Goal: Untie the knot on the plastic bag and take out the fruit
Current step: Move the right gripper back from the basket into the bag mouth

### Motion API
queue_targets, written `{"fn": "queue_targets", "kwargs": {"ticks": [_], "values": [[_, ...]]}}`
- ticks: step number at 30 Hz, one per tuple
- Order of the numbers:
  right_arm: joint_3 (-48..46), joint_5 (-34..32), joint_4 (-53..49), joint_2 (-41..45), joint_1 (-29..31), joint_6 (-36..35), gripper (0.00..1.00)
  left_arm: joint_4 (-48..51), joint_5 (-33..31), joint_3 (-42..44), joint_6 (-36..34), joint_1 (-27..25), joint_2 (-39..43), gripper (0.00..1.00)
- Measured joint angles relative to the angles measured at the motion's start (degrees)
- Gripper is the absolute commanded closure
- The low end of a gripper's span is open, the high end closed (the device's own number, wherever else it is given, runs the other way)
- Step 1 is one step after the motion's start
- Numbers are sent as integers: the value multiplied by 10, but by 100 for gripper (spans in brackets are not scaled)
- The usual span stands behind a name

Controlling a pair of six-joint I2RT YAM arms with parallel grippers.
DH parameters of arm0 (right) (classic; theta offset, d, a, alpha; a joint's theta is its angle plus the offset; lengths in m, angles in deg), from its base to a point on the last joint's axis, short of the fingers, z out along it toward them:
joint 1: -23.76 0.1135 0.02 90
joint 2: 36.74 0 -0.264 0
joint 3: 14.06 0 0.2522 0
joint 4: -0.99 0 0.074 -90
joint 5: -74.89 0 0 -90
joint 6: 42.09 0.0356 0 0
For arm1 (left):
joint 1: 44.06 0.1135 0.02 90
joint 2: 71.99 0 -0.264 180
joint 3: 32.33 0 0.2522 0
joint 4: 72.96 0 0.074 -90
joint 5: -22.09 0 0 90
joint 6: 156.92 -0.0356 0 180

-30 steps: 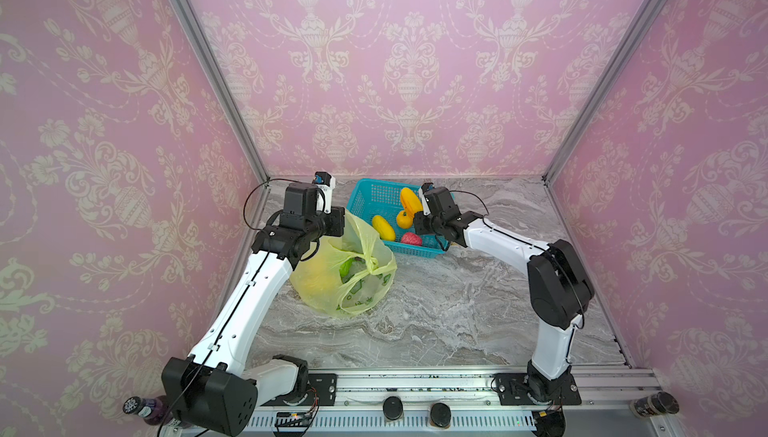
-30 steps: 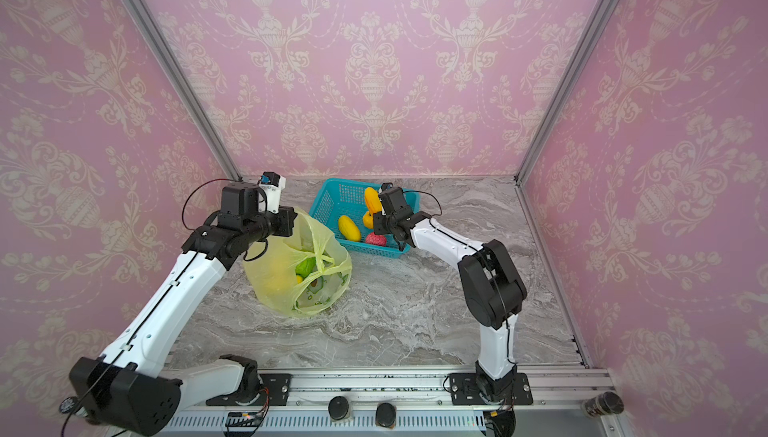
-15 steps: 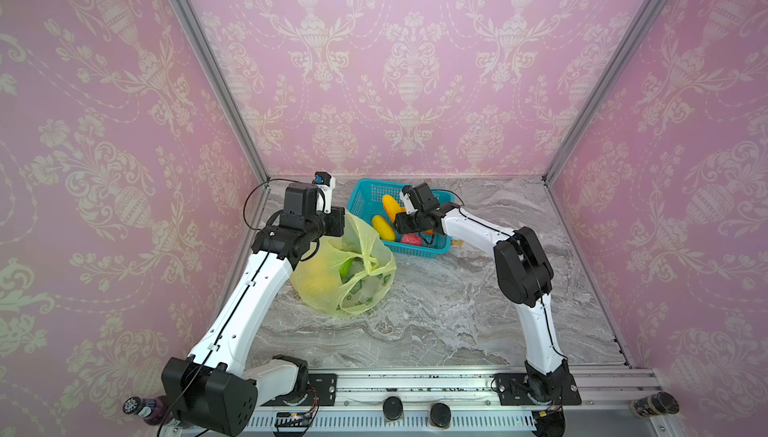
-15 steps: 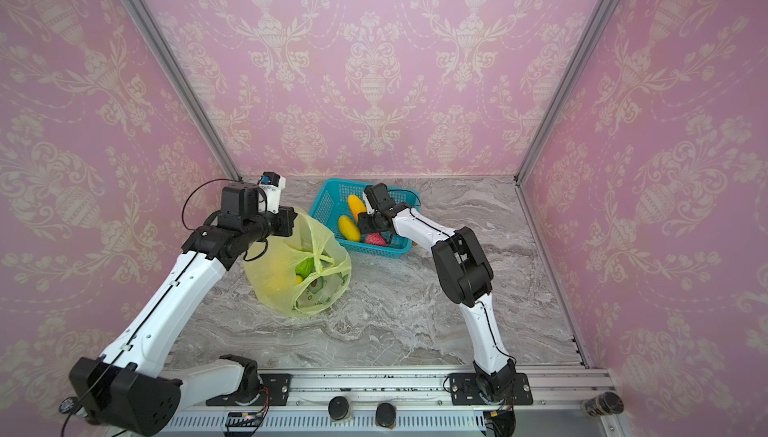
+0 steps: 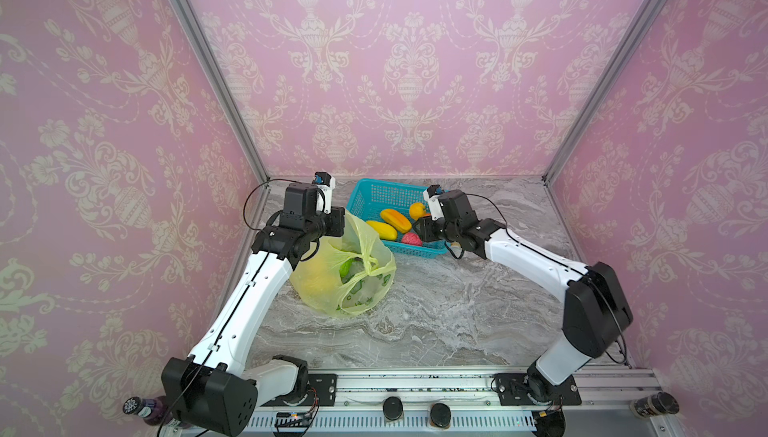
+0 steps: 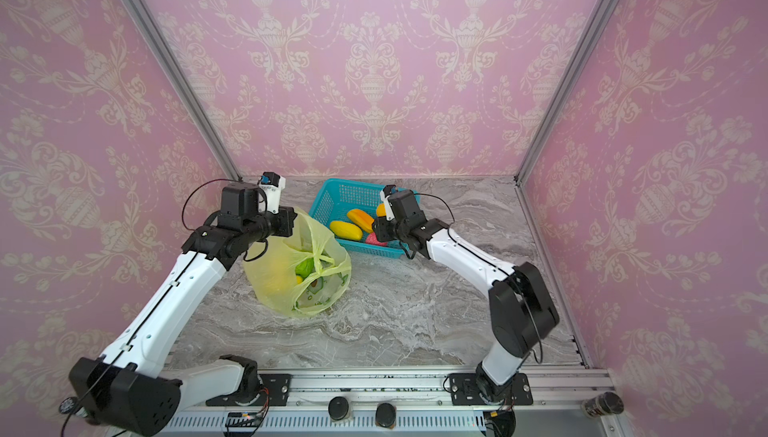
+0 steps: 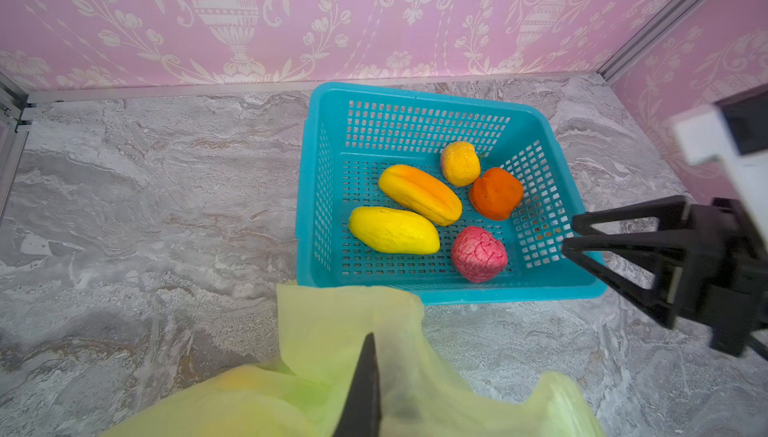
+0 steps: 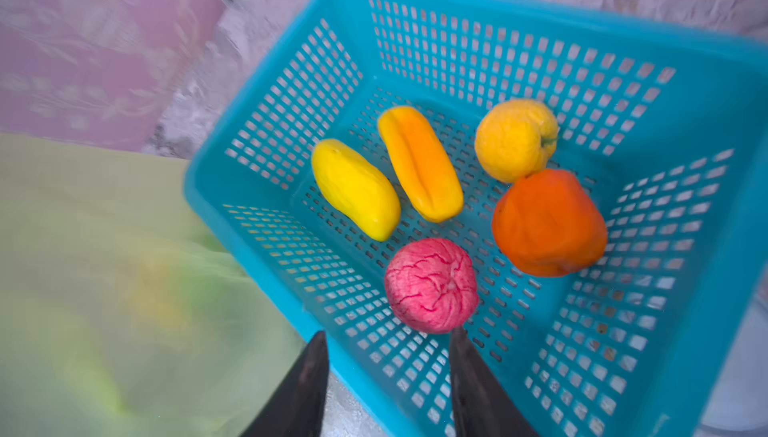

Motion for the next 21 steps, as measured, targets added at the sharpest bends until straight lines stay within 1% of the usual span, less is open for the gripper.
{"fn": "queue_targets", "kwargs": {"ticks": [3,5,8,10,12,14,18,21], "values": [[-84,-11,53,117,55,-24,69,0,0,0,0,0,0,100],[-131,-16,90,184,122,-56,71,0,0,0,0,0,0,100],[-184,-14,137,240,219,-110,73,0,0,0,0,0,0,100],[-205,-11,158,251,268,-144,75,0,0,0,0,0,0,100],[-218,-11,172,242,309,-179,78,0,0,0,0,0,0,100],[-222,-11,183,216,336,-205,80,0,0,0,0,0,0,100],[-213,-19,199,128,347,-225,85,0,0,0,0,0,0,100],[-182,-40,194,44,347,-226,90,0,0,0,0,0,0,100]]}}
